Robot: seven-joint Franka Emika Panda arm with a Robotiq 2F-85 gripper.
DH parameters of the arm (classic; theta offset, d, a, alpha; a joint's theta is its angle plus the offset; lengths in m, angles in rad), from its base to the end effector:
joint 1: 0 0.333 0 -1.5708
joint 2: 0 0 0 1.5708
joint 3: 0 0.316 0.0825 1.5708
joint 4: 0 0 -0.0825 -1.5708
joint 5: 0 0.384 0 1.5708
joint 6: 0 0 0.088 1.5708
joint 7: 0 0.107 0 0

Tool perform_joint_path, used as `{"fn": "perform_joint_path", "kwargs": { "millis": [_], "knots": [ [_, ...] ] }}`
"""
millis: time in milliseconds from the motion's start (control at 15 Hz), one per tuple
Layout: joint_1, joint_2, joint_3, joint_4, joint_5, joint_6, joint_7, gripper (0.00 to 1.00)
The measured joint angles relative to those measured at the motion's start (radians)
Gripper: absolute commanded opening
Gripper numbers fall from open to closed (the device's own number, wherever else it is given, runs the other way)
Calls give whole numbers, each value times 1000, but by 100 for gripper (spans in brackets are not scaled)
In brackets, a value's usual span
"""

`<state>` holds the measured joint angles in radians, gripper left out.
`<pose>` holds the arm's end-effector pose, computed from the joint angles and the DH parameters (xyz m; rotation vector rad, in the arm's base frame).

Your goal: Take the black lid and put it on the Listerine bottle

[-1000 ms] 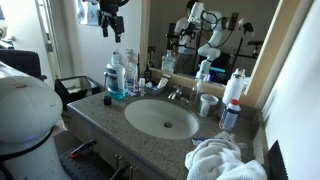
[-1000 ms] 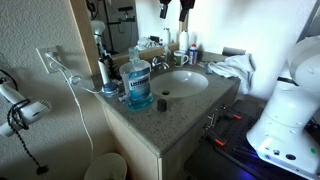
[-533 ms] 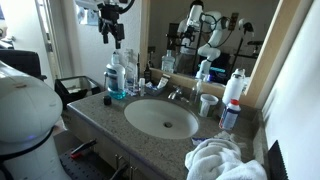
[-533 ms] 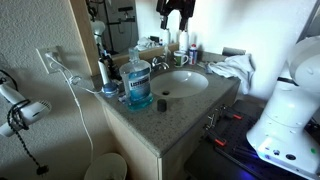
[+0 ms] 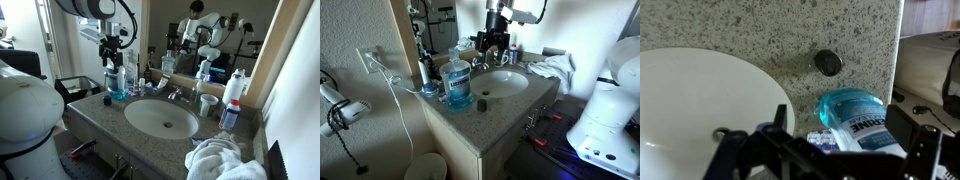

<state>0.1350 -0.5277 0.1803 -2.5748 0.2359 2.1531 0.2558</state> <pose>0.3693 0.1313 0.4446 -3.0006 0.1201 -0.1042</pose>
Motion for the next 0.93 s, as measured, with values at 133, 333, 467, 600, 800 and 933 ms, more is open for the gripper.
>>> {"fn": "perform_joint_path", "kwargs": {
  "millis": [133,333,467,600,800,933],
  "knots": [
    [23,32,0,-43,35,49,-14,100],
    [62,94,2,-87,67,117,-21,100],
    [79,147,9,-98,70,162,-21,100],
    [89,206,23,-100,70,216,-21,100],
    [93,292,50,-100,52,322,-17,100],
    [93,345,65,-99,19,388,-11,100]
  ]
}}
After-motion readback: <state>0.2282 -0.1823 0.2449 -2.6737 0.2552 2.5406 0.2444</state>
